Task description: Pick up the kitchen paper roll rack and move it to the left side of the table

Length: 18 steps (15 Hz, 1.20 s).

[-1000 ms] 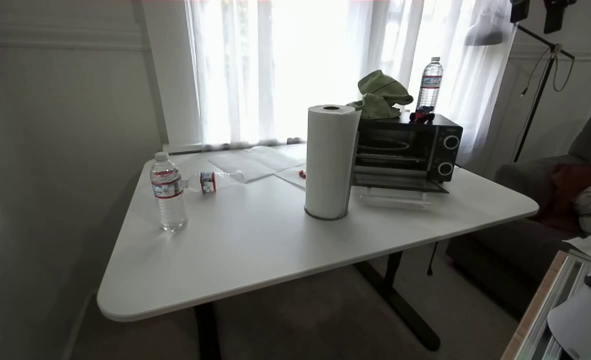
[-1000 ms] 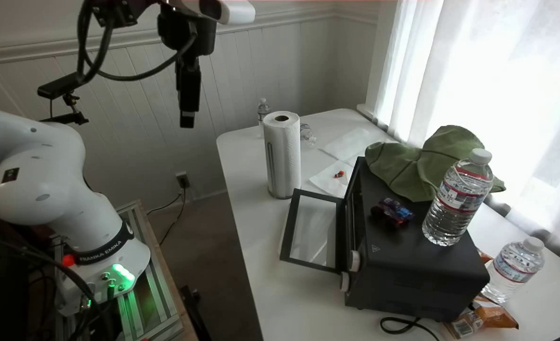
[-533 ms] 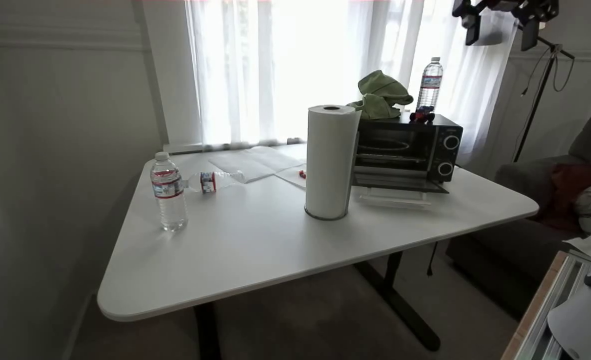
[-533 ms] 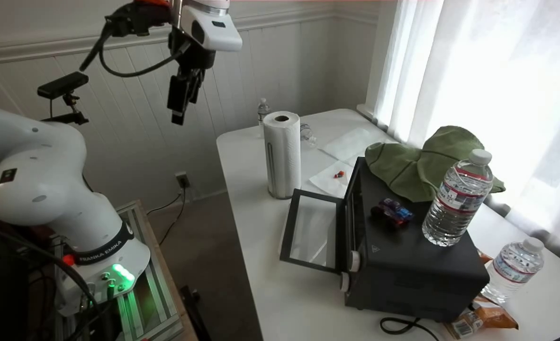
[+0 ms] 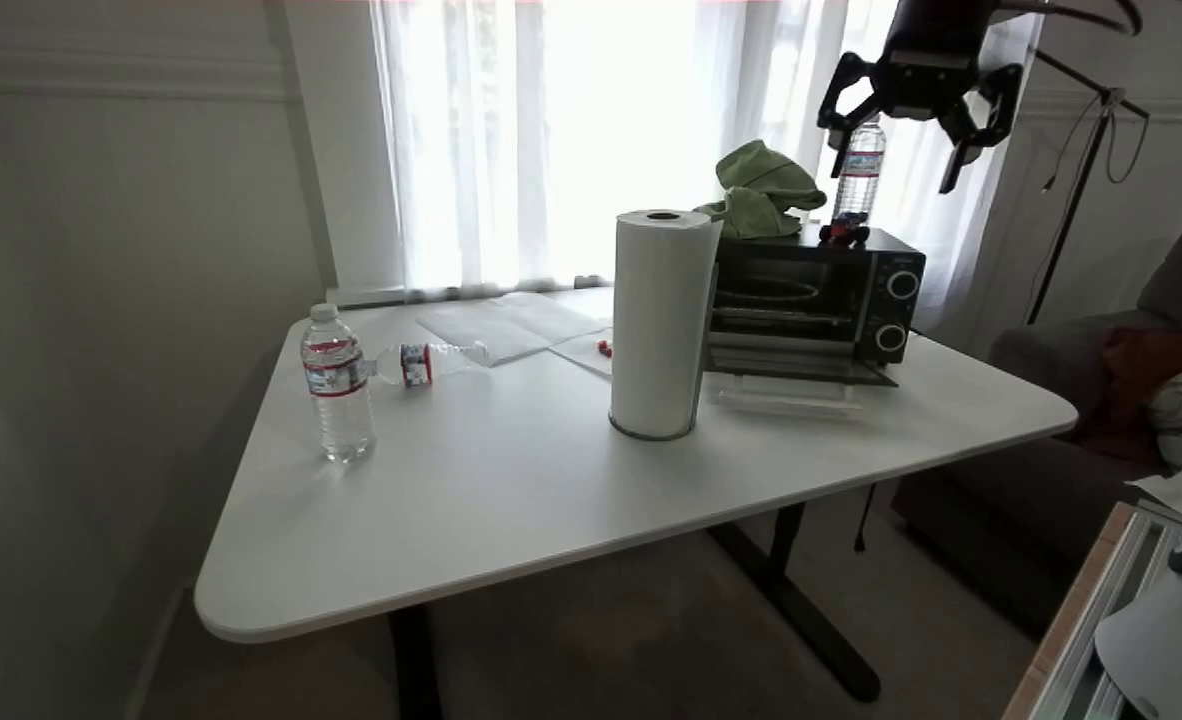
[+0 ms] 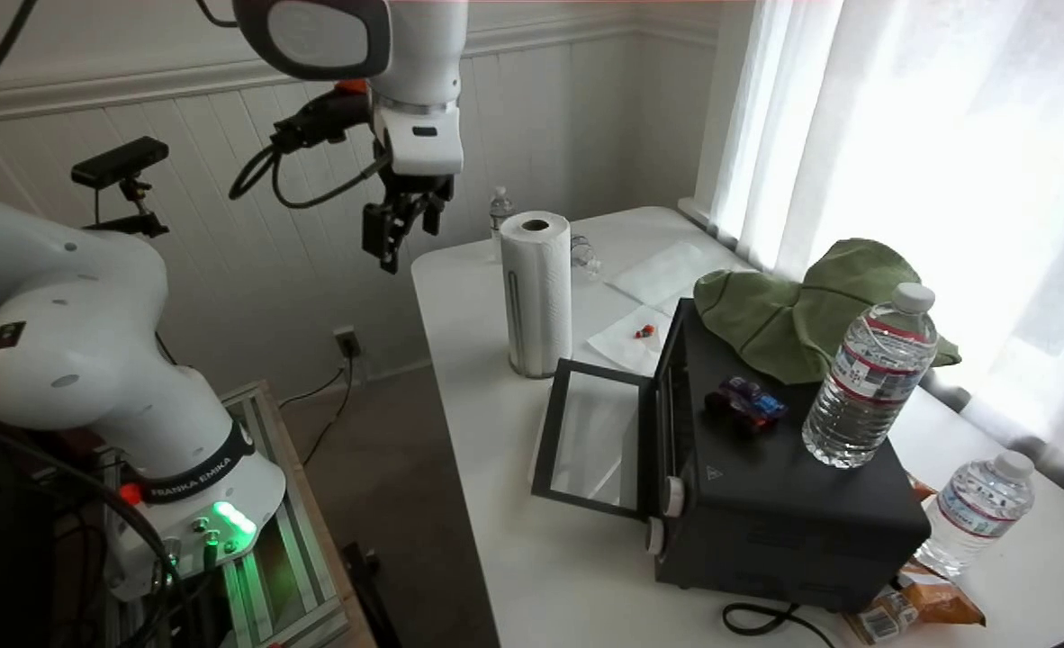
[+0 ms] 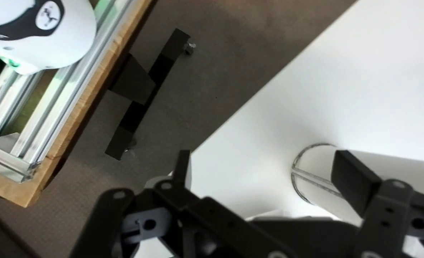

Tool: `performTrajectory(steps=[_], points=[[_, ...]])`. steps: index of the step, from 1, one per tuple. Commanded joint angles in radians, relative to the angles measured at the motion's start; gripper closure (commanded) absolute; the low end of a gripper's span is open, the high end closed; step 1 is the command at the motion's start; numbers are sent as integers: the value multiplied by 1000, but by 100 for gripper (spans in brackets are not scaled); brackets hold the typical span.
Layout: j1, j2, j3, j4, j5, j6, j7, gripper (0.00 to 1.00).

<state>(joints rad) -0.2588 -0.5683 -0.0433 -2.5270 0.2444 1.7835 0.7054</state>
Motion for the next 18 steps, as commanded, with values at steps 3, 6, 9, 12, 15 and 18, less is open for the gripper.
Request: performTrajectory(steps=[3,6,9,12,15,18], points=[[18,92,42,-20,31,216,129,0],[32,94,27,-22,5,201,99,0],[39,111,30,-19,4,209,99,0],[39,111,30,-17,4,209,99,0],[47,151,34,-6,27,245,109,0],[61,210,34,6,54,278,117,0]])
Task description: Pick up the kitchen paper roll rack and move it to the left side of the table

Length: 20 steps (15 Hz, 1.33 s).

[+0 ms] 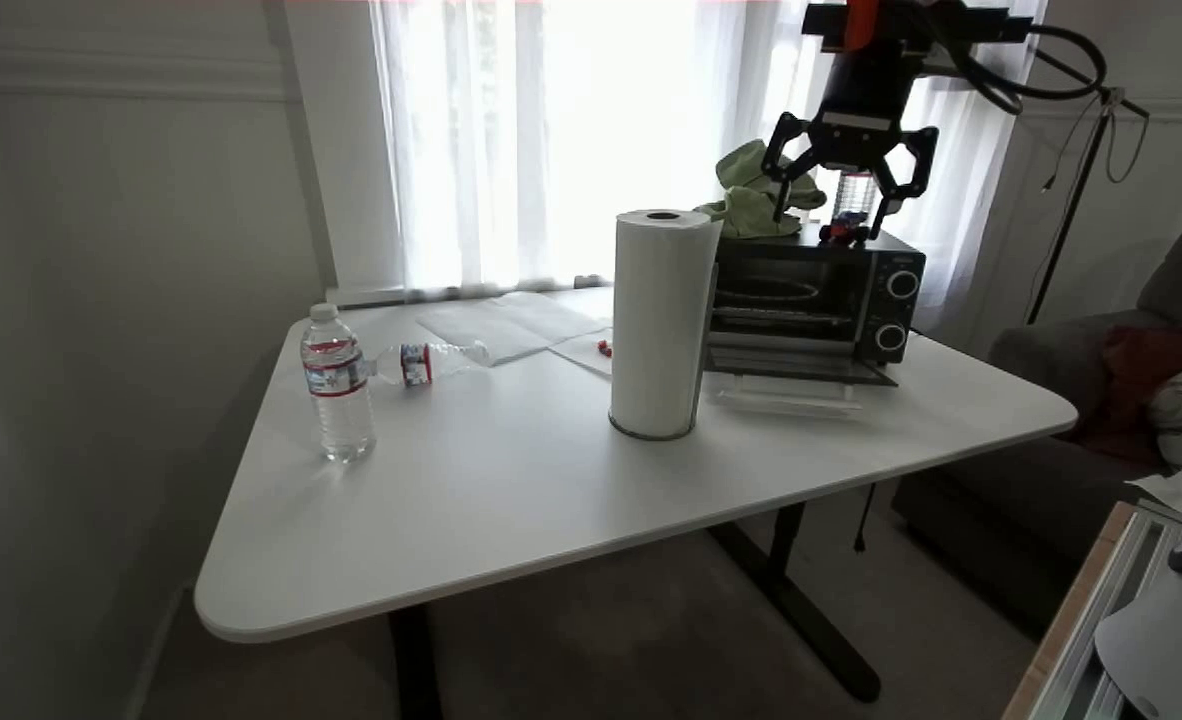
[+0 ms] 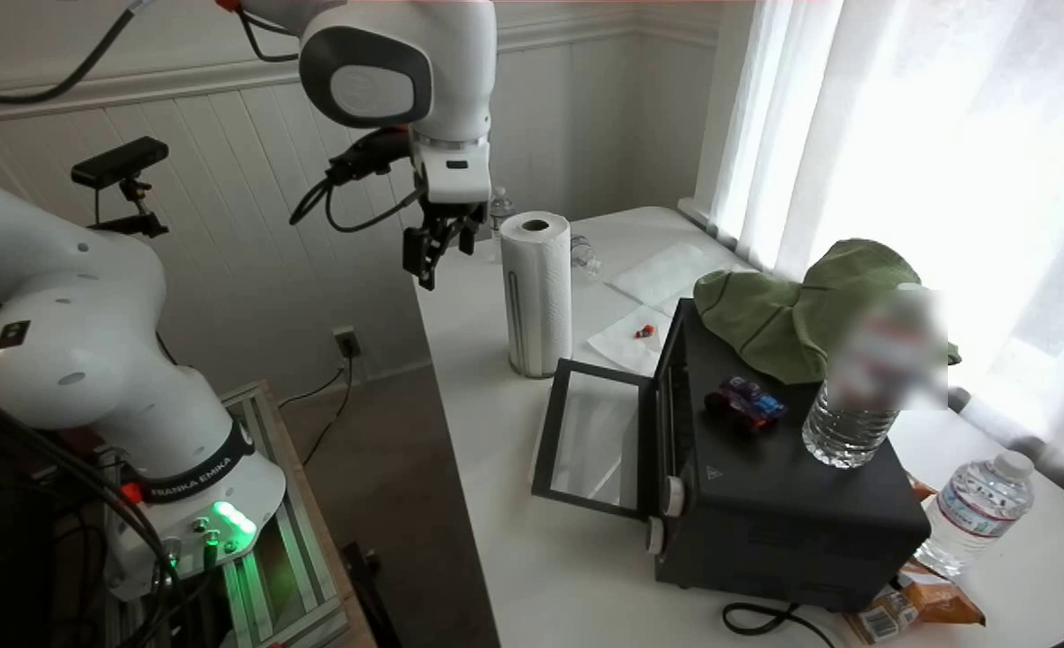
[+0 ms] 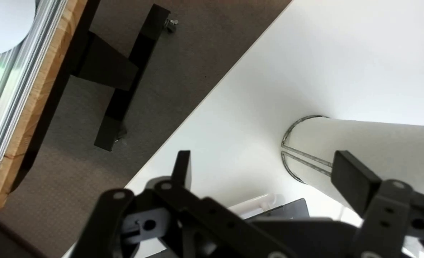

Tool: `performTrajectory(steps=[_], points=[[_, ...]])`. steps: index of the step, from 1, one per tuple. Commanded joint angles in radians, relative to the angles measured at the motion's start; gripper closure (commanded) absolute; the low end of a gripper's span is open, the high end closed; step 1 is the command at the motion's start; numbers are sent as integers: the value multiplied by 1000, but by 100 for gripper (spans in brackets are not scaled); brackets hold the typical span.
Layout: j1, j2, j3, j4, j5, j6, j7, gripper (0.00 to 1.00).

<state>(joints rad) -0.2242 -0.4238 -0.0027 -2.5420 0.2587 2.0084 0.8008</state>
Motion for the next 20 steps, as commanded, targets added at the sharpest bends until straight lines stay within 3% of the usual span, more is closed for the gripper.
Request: performTrajectory(steps=[1,7,20], points=[[34,87,-9,25,56,81,19,0],[71,204,-24,63,135,192,5,0],[84,356,-81,175,240,155,-116,0]])
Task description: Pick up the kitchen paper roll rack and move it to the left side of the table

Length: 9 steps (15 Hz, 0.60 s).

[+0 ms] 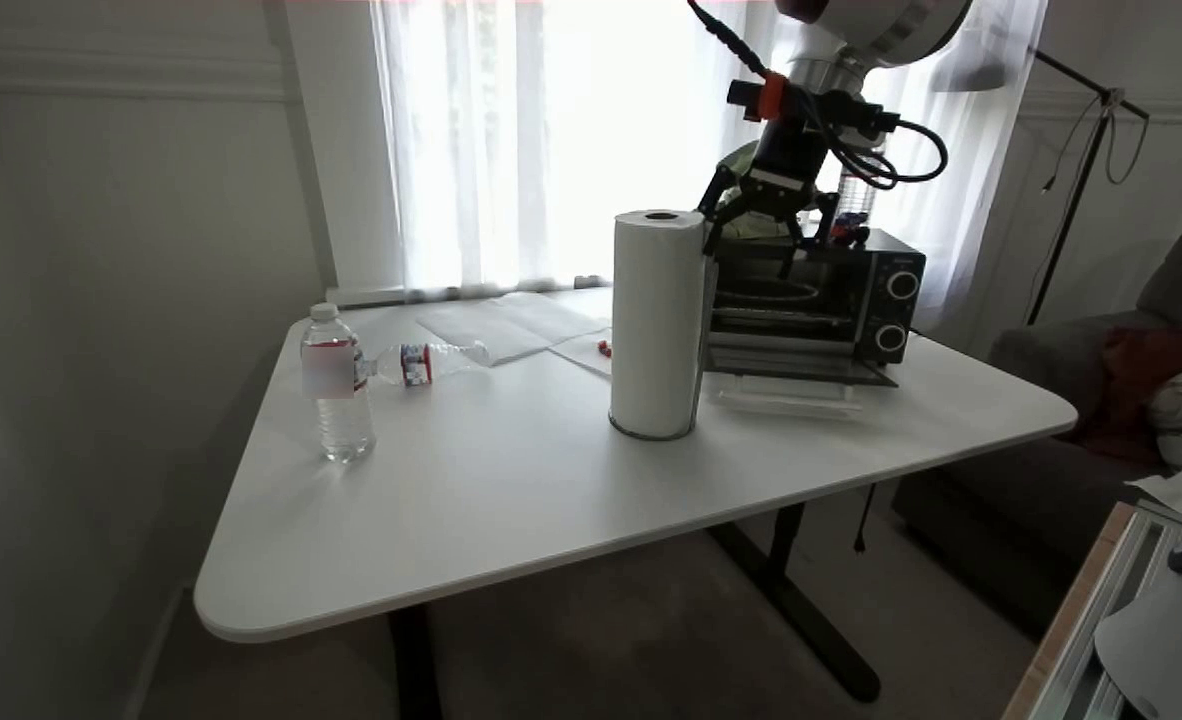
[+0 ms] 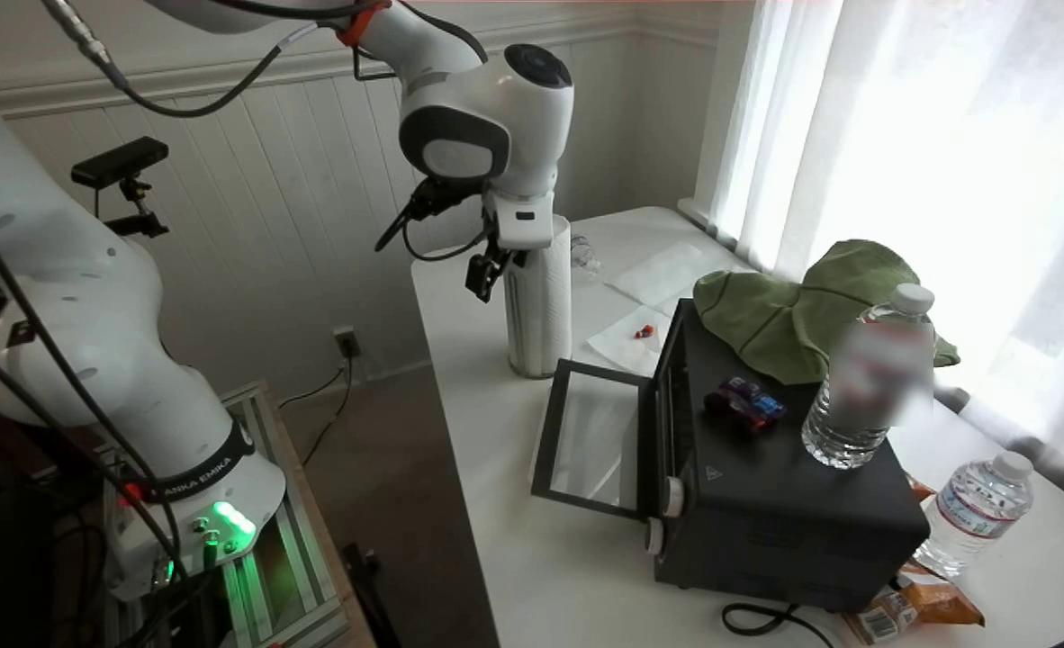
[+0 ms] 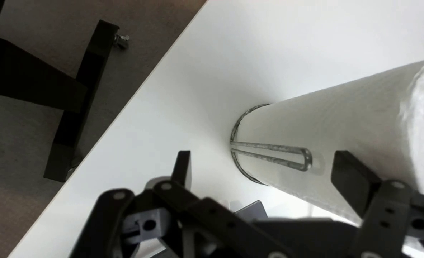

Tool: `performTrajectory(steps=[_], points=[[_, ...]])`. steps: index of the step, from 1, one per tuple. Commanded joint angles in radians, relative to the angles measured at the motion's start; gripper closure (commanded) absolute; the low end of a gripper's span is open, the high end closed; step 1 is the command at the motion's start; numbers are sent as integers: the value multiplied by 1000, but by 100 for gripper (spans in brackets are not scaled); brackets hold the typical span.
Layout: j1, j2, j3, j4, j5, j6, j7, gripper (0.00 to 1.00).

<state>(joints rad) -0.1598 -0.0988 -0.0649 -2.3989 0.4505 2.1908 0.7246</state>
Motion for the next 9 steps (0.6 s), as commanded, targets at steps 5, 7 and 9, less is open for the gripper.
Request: performTrajectory(steps=[5,7,9], points=[[19,61,-22,55,57,-43,-72,31],[19,67,-22,62,55,-44,-81,45],[19,72,-23,67,54,-47,-90,60]])
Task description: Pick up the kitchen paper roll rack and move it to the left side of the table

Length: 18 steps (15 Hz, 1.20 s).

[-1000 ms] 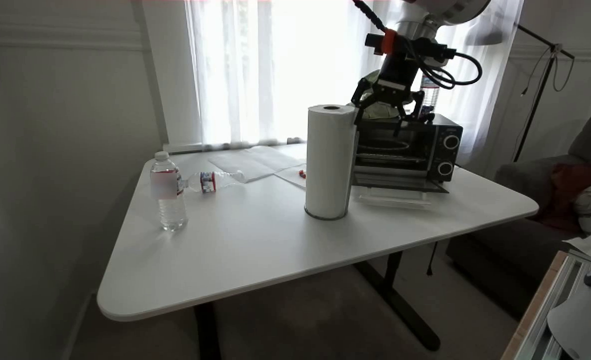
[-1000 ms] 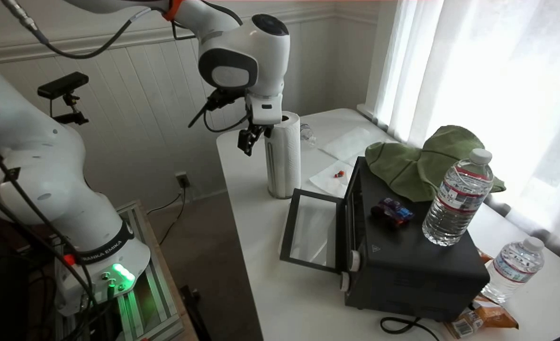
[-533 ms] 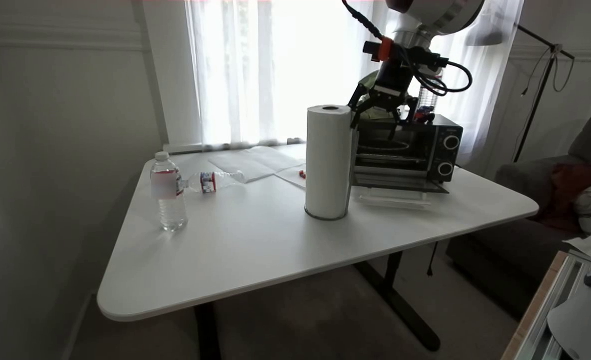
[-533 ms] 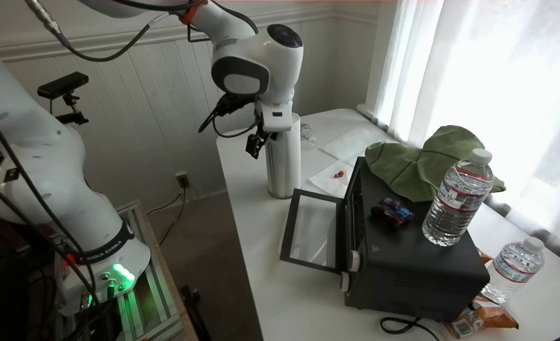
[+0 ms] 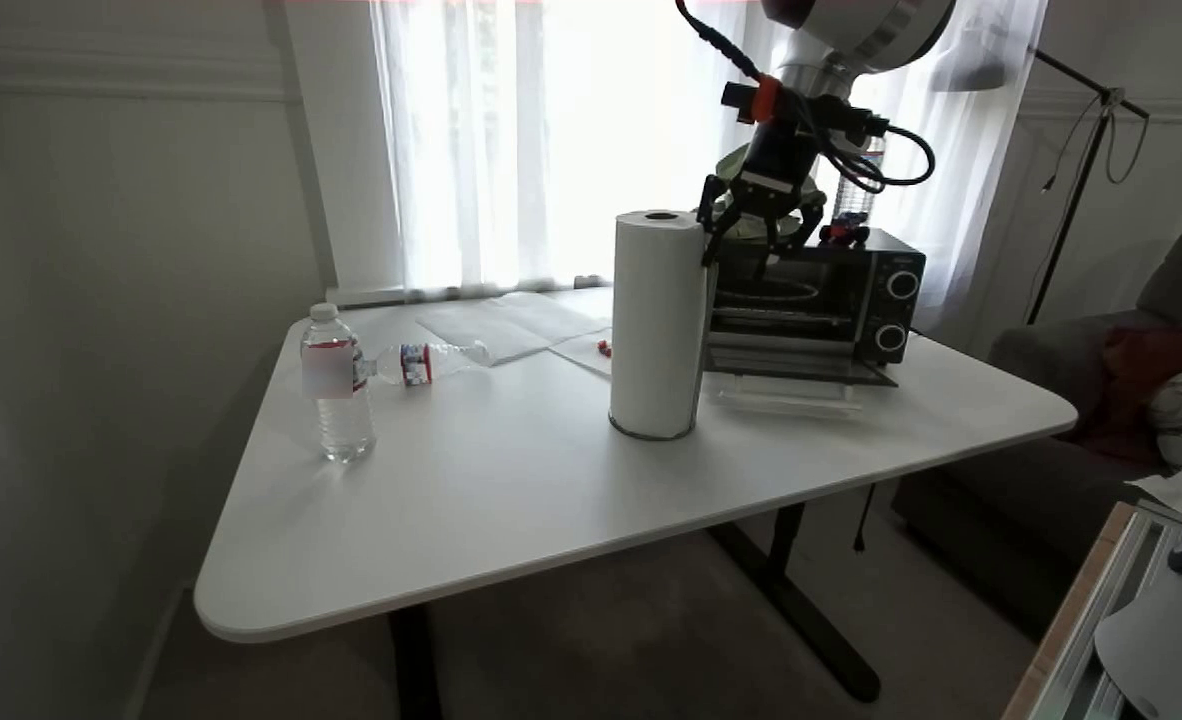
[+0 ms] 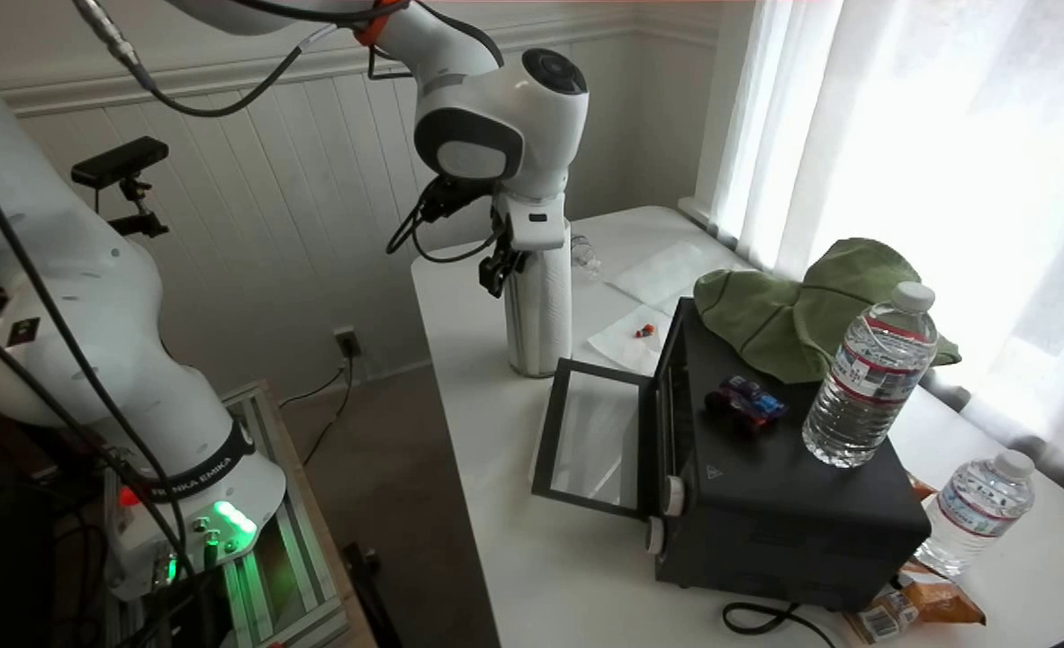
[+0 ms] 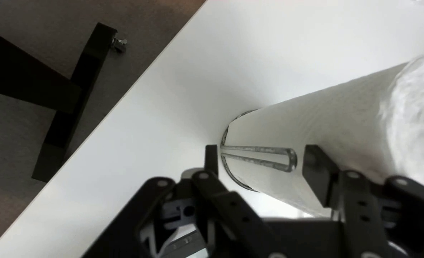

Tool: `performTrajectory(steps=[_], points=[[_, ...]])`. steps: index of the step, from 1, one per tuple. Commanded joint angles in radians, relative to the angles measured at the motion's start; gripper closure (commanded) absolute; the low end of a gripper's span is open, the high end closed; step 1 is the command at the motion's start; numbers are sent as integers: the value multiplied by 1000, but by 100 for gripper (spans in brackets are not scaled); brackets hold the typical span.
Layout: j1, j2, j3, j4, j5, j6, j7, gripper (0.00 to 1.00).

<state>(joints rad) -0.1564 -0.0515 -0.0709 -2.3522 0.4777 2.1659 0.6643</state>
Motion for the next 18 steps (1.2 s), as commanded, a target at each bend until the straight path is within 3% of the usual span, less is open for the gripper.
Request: performTrajectory(steps=[1,7,11,18], points=[[15,29,-17,21,26,-24,-32,66],[16,60,-18,20,48,-19,-48,92],[16,68,-19,22,56,-18,-57,99],[12,15,-26,36,49,-78,-5,98]])
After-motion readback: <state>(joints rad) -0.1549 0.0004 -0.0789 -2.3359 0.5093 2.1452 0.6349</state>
